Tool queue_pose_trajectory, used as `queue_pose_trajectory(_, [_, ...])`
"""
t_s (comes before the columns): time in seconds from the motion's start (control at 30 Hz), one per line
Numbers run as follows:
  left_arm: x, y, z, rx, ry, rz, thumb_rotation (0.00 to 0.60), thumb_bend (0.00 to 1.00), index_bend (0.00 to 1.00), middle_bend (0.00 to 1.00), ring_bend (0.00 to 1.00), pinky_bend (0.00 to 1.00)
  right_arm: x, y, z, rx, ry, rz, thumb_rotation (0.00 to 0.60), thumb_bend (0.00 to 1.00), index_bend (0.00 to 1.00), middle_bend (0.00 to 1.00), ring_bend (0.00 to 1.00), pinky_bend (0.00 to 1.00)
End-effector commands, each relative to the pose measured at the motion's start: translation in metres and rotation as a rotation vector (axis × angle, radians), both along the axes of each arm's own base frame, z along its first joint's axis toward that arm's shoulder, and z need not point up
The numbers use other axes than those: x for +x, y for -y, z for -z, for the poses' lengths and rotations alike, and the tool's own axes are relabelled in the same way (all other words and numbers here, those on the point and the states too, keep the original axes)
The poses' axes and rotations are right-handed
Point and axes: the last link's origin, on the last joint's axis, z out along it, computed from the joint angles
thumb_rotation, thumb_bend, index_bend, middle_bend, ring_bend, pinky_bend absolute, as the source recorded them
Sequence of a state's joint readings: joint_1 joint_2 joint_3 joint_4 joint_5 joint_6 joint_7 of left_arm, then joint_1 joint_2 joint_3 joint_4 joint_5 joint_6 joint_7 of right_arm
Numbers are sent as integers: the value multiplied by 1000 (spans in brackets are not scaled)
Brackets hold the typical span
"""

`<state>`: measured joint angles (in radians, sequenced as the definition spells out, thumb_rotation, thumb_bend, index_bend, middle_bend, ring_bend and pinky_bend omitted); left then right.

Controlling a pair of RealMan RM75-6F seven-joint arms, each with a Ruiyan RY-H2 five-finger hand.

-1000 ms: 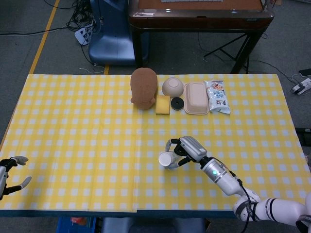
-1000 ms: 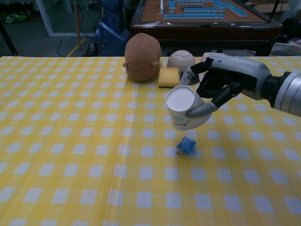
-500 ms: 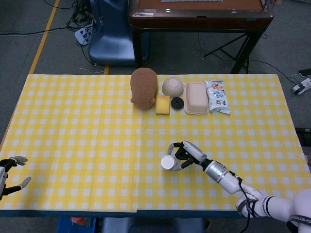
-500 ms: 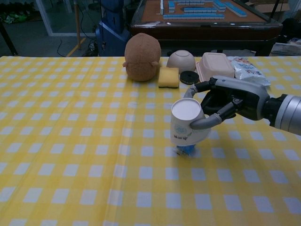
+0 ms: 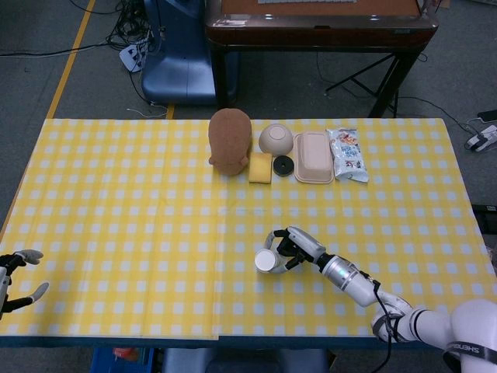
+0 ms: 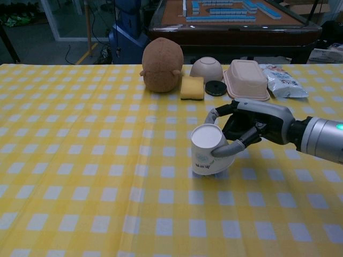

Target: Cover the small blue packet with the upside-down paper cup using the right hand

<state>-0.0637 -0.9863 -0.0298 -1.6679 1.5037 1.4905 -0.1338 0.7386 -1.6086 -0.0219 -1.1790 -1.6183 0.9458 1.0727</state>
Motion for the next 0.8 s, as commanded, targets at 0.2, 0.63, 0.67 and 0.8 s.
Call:
queue_pose_trajectory(0.2, [0,0,0,-1,1,0,600,220,428,439,409,595,-1,0,1,12,-27,-16,600,0,444,1000,1000,1000])
queue_pose_trajectory(0.63, [0,0,0,-4,-1,0,600,220,428,439,409,595,-5,-1,-8,4,-56,-40,600,0,246,1000,1000,1000])
queue_pose_trajectory(0.67, [0,0,0,-3,0,0,600,220,428,439,409,595,-5,-1,-11,-5,-56,-43,600,0,244,1000,1000,1000])
queue_pose_trajectory(0.8, [-1,0,0,-4,-1,-2,600,220,428,439,409,595,-9,-6,-28,-66,-90,-79,600,0,243,1000,1000,1000])
